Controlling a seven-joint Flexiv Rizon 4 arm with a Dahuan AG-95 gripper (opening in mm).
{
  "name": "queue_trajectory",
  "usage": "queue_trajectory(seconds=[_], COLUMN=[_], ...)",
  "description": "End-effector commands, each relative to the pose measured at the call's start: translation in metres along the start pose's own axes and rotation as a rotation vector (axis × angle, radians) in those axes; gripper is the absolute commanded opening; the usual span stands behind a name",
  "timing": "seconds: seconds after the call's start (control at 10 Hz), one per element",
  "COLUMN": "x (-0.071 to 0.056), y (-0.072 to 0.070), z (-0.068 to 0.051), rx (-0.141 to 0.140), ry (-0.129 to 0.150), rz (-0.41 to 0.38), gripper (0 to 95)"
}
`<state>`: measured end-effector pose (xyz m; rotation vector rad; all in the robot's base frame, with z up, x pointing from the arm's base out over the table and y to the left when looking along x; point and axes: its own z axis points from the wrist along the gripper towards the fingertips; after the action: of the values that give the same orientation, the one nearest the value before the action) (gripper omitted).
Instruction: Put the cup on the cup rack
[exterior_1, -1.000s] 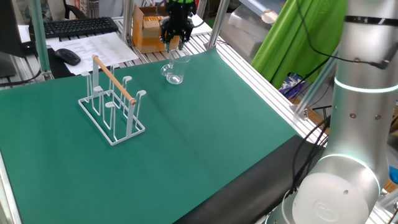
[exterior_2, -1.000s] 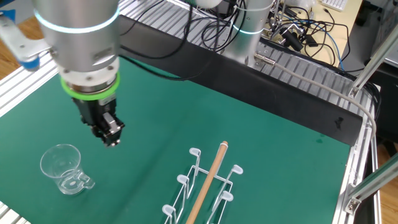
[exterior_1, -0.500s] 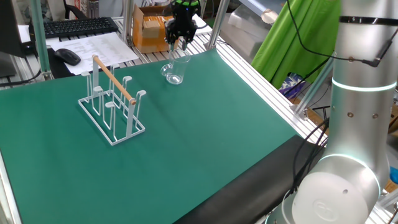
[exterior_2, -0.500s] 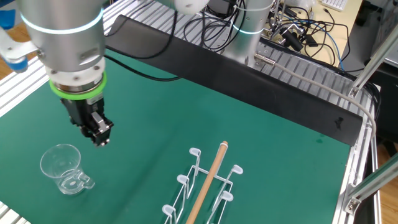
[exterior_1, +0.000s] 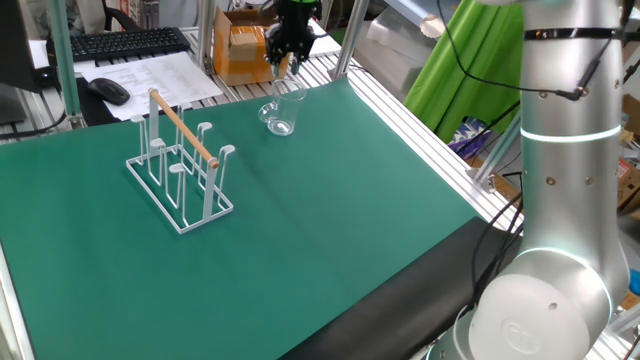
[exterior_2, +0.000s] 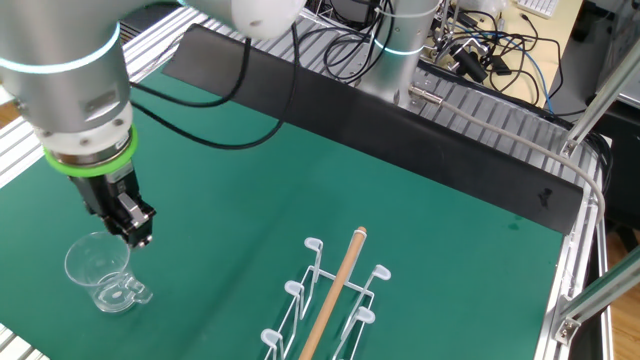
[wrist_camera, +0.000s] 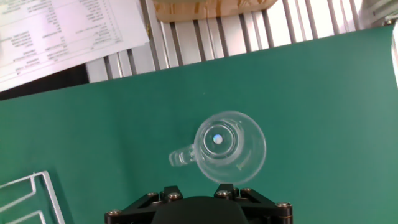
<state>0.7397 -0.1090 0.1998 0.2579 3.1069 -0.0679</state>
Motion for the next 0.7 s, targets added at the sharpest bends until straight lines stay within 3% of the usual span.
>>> queue_trajectory(seconds=[0.1, 0.7], x=[0.0, -0.007], y=[-0.001, -0.002], z=[0.008, 0.036], rx=[-0.002, -0.044], ry=[-0.009, -0.006], rz=[0.0, 0.005], gripper=[38.0, 38.0])
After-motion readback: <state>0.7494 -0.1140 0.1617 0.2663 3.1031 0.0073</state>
